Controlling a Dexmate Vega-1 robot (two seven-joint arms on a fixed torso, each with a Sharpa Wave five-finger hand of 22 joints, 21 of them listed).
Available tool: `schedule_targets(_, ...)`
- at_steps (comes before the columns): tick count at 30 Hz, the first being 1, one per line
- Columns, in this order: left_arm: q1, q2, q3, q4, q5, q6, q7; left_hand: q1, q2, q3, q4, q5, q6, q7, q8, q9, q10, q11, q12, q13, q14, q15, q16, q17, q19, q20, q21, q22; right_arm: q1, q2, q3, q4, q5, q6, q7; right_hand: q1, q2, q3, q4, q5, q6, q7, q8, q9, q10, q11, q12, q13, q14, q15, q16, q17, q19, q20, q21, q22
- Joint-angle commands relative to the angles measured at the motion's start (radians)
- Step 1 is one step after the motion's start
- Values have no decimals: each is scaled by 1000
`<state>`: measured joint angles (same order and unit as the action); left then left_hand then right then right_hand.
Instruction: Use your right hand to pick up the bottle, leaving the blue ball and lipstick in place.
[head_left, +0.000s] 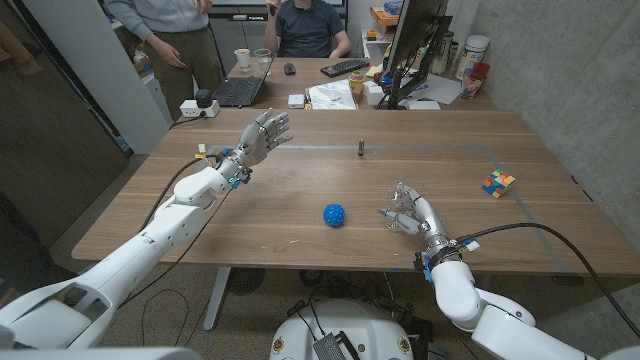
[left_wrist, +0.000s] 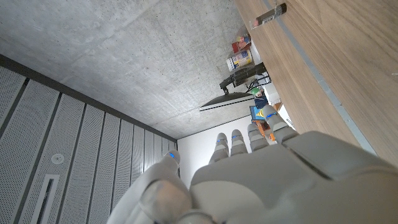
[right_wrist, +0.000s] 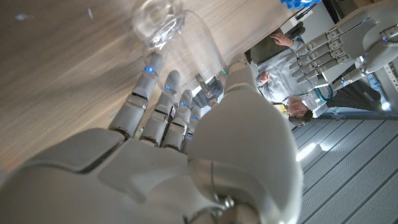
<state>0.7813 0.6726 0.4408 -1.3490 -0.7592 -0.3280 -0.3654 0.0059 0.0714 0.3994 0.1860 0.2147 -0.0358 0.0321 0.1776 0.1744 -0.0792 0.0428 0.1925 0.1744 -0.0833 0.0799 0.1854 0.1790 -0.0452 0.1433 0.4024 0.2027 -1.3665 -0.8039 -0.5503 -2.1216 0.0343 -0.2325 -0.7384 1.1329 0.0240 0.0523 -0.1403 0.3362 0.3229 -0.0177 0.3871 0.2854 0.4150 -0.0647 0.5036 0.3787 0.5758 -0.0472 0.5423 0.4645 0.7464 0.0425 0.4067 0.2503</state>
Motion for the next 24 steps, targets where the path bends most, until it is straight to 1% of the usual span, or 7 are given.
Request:
schedule_targets(1, 5, 4, 2, -13, 6, -3, 3, -14, 43, -10, 1, 6, -10, 1, 4, 2, -5, -9, 3, 5, 1, -3, 3, 2, 9, 3, -4, 2, -6, 36, -2, 32, -53, 37, -77, 119, 113, -4, 1, -13, 109, -56, 44, 26, 49, -10, 60, 46, 66, -158, 59, 76, 136, -148, 41, 19)
schedule_targets(8, 11, 8, 2, -25, 7, -1, 13, -15, 42, -16, 2, 9, -11, 1, 4, 2, -7, -9, 3, 5, 1, -2, 3, 2, 8, 3, -4, 2, -19, 48, 22, 70, -38, 156, -85, 131, 130, -3, 12, -29, 181, -68, 102, 55, 86, -16, 116, 96, 120, -148, 84, 123, 155, -149, 76, 23)
schedule_targets(12, 16, 9, 1, -33, 6, -2, 17, -15, 42, -18, 2, 10, -11, 1, 4, 2, -7, -8, 3, 5, 1, -3, 3, 2, 9, 2, -4, 2, -23, 49, 35, 63, -46, 152, -85, 134, 133, -2, 15, -35, 201, -61, 127, 71, 89, -15, 132, 117, 132, -148, 85, 136, 163, -150, 90, 25)
schedule_targets(14, 20, 11, 1, -39, 7, -1, 22, -15, 42, -20, 2, 11, -13, 0, 4, 2, -7, -9, 2, 5, 0, -1, 3, 2, 9, 3, -5, 2, -26, 58, 49, 99, -13, 253, -73, 134, 134, -2, 17, -38, 206, -55, 138, 80, 87, -14, 139, 128, 135, -147, 81, 140, 170, -152, 98, 25)
schedule_targets(16, 23, 13, 1, -43, 6, -1, 22, -15, 41, -21, 2, 11, -15, 0, 3, 2, -8, -9, 2, 5, 0, -1, 3, 2, 8, 3, -5, 2, -28, 45, 56, 69, -38, 193, -71, 135, 136, -2, 19, -41, 208, -53, 148, 89, 84, -15, 145, 138, 140, -148, 80, 145, 176, -156, 106, 26)
schedule_targets(18, 28, 15, 0, -49, 5, 1, 29, -15, 41, -22, 2, 12, -15, 0, 3, 2, -8, -9, 2, 5, 0, -1, 3, 2, 8, 3, -5, 2, -30, 60, 66, 97, -23, 267, -72, 135, 135, -2, 20, -44, 213, -54, 157, 95, 86, -16, 151, 145, 144, -148, 79, 148, 178, -157, 111, 26)
schedule_targets(24, 40, 20, -4, -65, 6, -5, 37, -15, 41, -25, 2, 14, -16, 0, 3, 2, -8, -11, 2, 5, -1, -3, 3, 2, 8, 3, -5, 2, -39, 59, 88, 81, -51, 262, -73, 145, 137, 1, 19, -53, 221, -52, 192, 126, 94, -11, 177, 177, 168, -152, 80, 168, 185, -160, 132, 27)
